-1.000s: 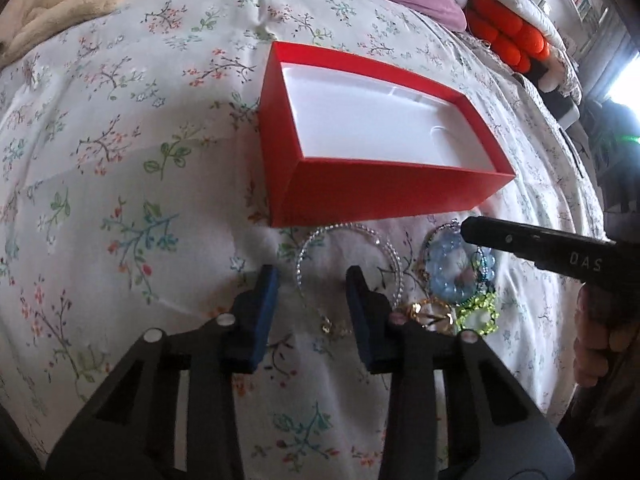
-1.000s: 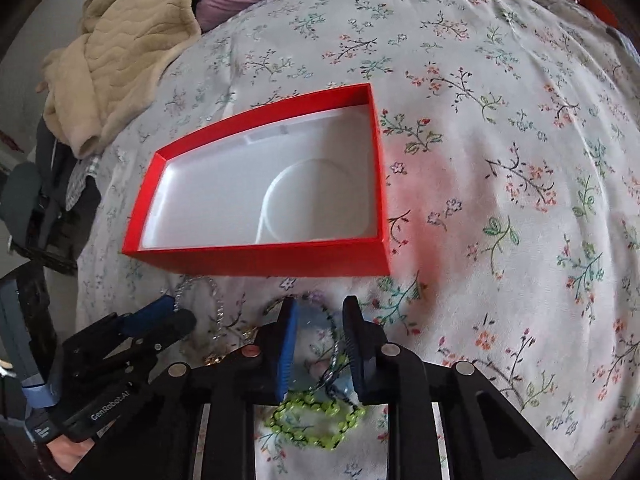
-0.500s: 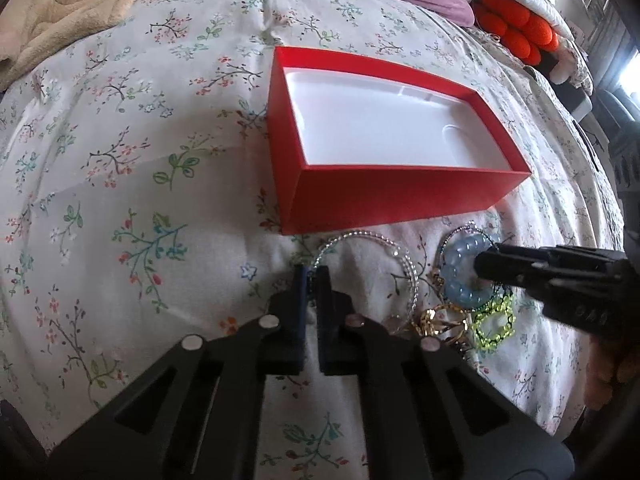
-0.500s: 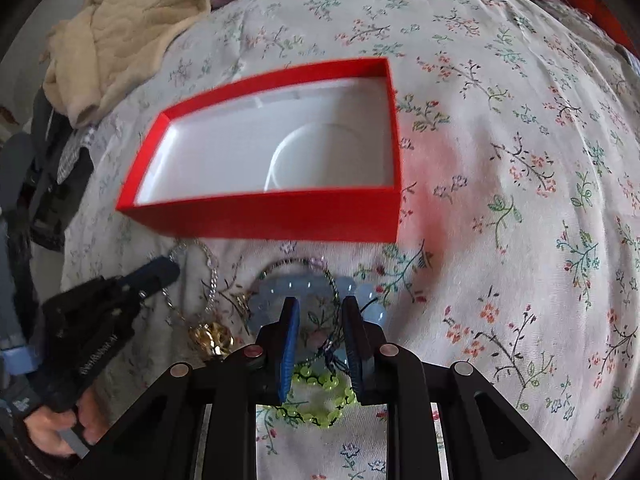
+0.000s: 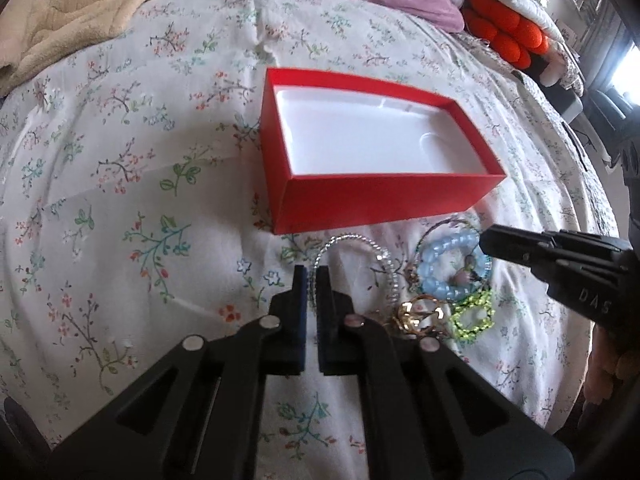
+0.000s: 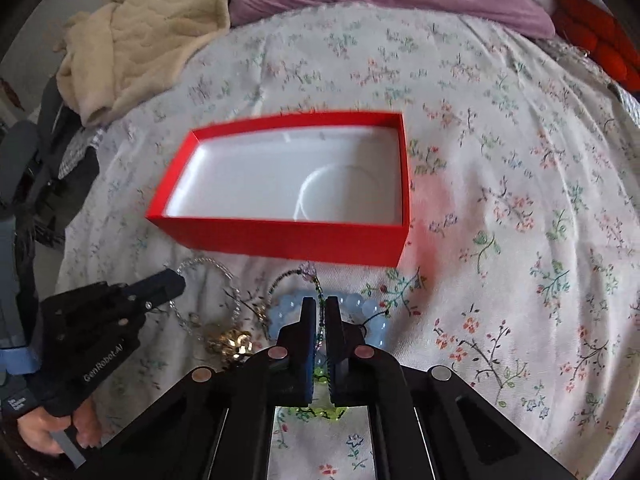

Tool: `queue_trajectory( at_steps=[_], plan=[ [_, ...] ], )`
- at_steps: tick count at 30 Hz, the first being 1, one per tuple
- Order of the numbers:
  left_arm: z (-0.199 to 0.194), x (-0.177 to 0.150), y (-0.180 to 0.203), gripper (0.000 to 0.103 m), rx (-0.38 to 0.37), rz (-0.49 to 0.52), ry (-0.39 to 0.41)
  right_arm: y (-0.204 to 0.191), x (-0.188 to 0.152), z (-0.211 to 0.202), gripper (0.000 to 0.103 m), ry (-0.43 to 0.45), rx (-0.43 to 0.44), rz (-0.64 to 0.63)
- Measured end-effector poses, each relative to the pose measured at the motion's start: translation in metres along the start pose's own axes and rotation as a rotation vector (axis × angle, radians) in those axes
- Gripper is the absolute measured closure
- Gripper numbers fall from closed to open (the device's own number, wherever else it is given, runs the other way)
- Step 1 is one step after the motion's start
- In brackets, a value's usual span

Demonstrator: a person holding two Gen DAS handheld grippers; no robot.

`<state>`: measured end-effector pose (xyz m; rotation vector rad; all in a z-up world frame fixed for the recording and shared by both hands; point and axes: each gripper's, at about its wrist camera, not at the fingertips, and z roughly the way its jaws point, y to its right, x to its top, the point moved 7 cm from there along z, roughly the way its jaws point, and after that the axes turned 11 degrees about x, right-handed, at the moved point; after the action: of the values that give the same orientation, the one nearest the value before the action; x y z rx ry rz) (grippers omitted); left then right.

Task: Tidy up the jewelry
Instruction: 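Lift both bracelets and carry them over the red box with both grippers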

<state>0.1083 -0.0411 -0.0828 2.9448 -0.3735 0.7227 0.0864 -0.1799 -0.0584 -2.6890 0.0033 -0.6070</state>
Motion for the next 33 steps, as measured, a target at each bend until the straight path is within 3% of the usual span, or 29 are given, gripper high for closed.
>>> queue_trajectory(
  at_steps=[7,12,15,17,18,24,27,29,33],
  plan=[
    [-0.015,0.007,-0.003,0.098,-0.01,-0.014,0.033,-0.01,0.008,-0.011,0.098,0.044,0.019,0.004],
    [-0.012,0.005,-0.004,0.098,-0.006,-0.013,0.016,0.005,0.0,-0.001,0.085,-0.016,0.025,0.082],
    [-0.009,0.001,-0.007,0.098,0.006,-0.013,0.009,0.01,-0.005,0.006,0.073,-0.043,0.059,0.126],
    [-0.006,0.001,-0.011,0.098,0.018,-0.013,0.0,0.014,-0.006,0.01,0.045,-0.049,0.089,0.171],
    [-0.004,0.001,-0.012,0.097,0.019,-0.013,-0.009,0.014,-0.006,0.01,0.043,-0.043,0.093,0.179],
    [0.008,-0.003,-0.014,0.082,0.011,-0.011,-0.06,0.015,-0.002,0.015,0.045,-0.043,0.163,0.221],
    [0.015,-0.007,-0.011,0.07,0.003,0.009,-0.093,0.019,-0.003,0.019,0.051,-0.049,0.179,0.244],
    [0.019,-0.01,-0.008,0.07,0.02,0.032,-0.094,0.023,-0.005,0.024,0.061,-0.061,0.184,0.256],
    [0.02,-0.011,-0.004,0.07,0.045,0.069,-0.08,0.026,-0.009,0.034,0.067,-0.084,0.202,0.279]
  ],
)
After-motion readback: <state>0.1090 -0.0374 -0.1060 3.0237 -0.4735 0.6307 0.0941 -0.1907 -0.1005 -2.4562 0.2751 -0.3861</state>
